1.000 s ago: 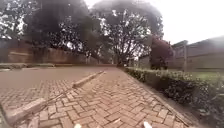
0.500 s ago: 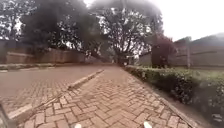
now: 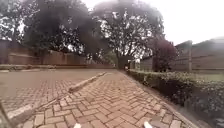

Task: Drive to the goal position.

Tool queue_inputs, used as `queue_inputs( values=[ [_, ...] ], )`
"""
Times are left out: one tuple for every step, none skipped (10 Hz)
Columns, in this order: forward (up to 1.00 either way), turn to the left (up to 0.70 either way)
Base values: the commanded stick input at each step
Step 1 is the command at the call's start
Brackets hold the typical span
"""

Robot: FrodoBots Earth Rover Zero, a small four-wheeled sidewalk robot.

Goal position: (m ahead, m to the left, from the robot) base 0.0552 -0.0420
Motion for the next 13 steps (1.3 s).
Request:
queue_inputs(
  values=[
    [0.50, 0.00],
    [0.50, 0.00],
    [0.03, 0.00],
    [0.10, 0.00],
    [0.17, 0.00],
    [0.24, 0.00],
    [0.31, 0.00],
    [0.38, 0.00],
    [0.46, 0.00],
    [0.50, 0.00],
    [0.50, 0.00],
    [0.50, 0.00],
    [0.50, 0.00]
  ],
)
